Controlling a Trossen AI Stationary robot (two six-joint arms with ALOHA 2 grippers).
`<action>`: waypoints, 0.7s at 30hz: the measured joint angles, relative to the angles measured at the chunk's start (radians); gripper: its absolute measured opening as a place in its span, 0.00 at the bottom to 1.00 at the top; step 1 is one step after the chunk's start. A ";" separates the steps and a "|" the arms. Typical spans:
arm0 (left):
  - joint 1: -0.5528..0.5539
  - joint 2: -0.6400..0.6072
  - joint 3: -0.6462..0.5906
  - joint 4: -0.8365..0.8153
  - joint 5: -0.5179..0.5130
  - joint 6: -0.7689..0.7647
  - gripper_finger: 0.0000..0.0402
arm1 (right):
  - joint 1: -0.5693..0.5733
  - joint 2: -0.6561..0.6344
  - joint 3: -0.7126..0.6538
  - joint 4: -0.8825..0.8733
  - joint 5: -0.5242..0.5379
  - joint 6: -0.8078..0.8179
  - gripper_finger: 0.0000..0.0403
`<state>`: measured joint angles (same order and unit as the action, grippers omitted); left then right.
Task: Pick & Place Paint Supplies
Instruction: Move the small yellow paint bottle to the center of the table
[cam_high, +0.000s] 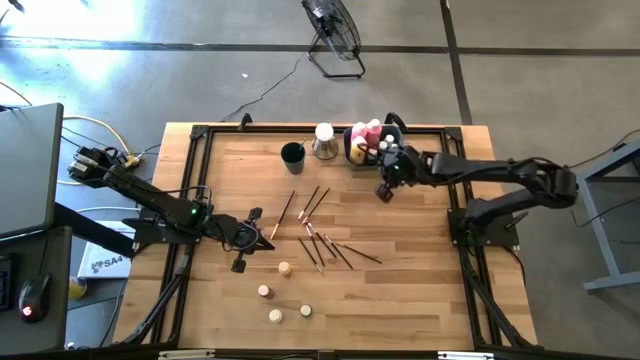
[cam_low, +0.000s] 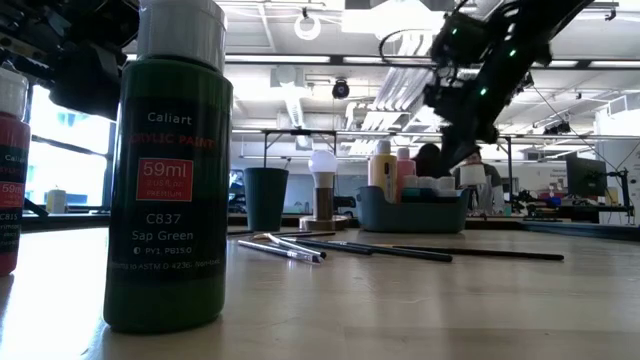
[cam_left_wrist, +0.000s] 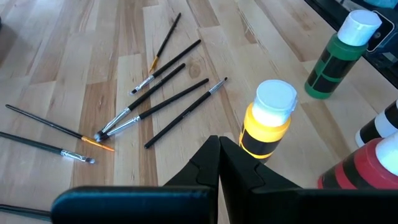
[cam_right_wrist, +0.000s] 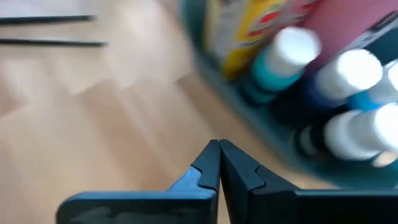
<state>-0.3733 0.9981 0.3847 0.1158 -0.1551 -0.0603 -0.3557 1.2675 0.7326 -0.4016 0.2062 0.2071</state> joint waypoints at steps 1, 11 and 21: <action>0.000 0.000 0.000 0.000 0.000 0.000 0.01 | 0.015 -0.020 0.000 -0.018 -0.026 0.019 0.01; 0.000 0.000 0.000 0.001 0.000 -0.025 0.01 | 0.152 -0.123 0.001 -0.138 -0.169 0.131 0.01; 0.000 0.000 0.000 -0.006 0.008 -0.042 0.01 | 0.223 -0.115 0.000 -0.193 -0.126 0.301 0.01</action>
<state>-0.3733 0.9981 0.3847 0.1098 -0.1472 -0.1020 -0.1329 1.1522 0.7330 -0.5949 0.0799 0.5083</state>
